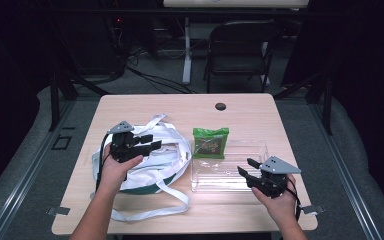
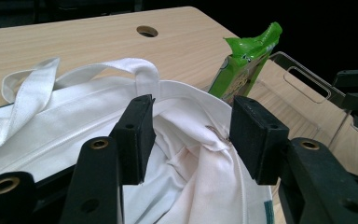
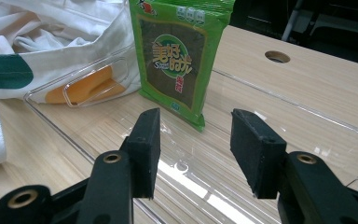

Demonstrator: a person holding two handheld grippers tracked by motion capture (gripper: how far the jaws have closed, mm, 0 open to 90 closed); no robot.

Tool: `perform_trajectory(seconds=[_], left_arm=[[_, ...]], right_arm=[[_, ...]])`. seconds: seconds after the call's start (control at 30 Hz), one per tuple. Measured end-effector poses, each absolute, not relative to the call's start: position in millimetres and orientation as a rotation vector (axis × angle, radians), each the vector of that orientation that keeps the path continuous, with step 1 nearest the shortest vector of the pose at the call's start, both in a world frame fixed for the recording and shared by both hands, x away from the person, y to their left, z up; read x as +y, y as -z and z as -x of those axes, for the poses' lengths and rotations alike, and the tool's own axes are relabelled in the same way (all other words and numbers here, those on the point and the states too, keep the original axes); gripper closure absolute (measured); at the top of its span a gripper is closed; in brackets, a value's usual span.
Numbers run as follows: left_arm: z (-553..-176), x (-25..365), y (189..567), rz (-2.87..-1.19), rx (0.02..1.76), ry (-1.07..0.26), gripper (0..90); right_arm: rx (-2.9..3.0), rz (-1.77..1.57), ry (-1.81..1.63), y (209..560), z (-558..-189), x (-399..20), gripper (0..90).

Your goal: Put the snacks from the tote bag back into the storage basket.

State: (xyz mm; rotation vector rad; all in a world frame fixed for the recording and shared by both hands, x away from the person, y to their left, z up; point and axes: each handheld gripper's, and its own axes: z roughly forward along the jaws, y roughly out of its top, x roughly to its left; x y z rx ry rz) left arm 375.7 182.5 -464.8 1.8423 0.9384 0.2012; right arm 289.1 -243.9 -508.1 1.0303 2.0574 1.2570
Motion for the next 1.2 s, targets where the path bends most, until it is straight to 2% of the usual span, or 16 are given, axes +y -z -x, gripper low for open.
perform_trajectory(seconds=[1.2], left_arm=[[-378,178,472,-1.886,0.959,-0.228,48.0]], right_arm=[[2.06,-1.099,-1.265,523,-293,-243,48.9]])
